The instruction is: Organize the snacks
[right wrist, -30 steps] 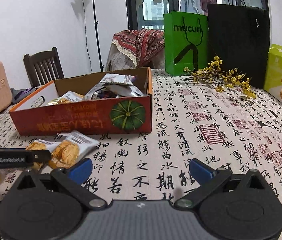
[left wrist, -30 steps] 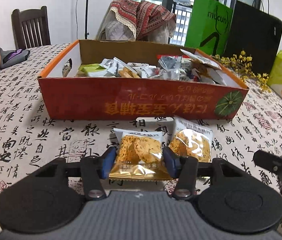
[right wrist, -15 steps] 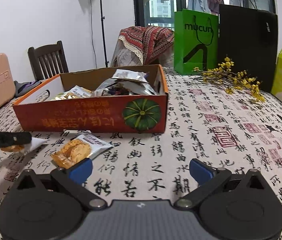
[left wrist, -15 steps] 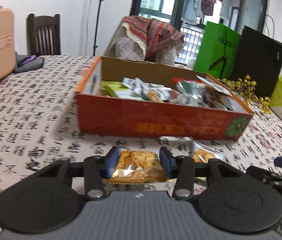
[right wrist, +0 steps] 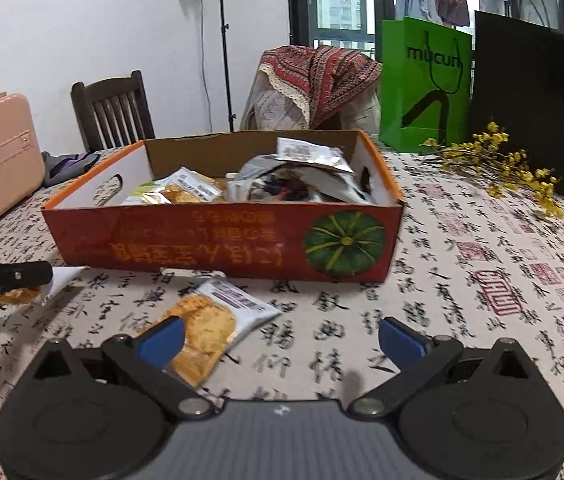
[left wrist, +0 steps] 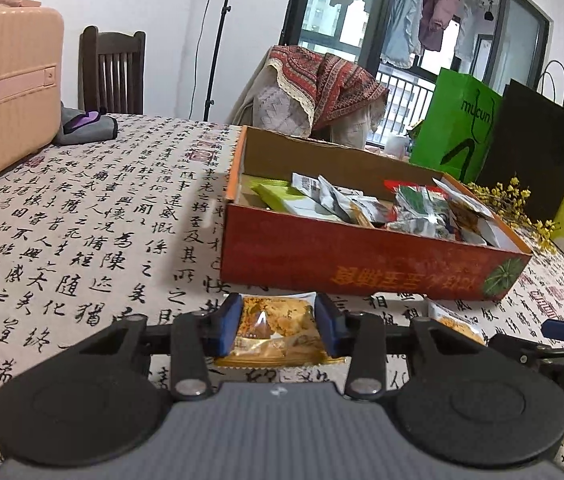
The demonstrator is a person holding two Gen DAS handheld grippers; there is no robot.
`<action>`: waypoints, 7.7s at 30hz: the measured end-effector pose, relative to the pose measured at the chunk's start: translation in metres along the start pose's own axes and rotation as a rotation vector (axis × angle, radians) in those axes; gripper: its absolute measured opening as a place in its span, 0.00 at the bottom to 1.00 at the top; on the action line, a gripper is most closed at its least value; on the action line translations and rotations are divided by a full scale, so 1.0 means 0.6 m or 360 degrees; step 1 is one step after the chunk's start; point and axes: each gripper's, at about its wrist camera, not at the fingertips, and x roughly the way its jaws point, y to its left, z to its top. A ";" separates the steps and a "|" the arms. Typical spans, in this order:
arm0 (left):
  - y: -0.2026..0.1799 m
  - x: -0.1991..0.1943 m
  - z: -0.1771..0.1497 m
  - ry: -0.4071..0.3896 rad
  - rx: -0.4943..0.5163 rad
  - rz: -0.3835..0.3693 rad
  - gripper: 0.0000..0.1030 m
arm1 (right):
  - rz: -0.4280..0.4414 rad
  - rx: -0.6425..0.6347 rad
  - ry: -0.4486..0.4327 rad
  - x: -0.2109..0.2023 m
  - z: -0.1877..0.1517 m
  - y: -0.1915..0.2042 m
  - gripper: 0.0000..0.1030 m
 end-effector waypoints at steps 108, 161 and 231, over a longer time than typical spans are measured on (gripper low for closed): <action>-0.104 0.077 0.160 -0.0532 -0.0034 0.0091 1.00 | 0.0078 0.0080 -0.0474 0.100 0.180 -0.022 1.00; -0.052 -0.175 -0.090 -0.0281 0.0210 -0.0079 1.00 | 0.0173 0.0044 -0.0331 -0.181 -0.082 -0.051 1.00; -0.054 -0.167 -0.106 -0.0232 0.0222 -0.0105 1.00 | 0.0174 0.0037 -0.0269 -0.158 -0.089 -0.046 1.00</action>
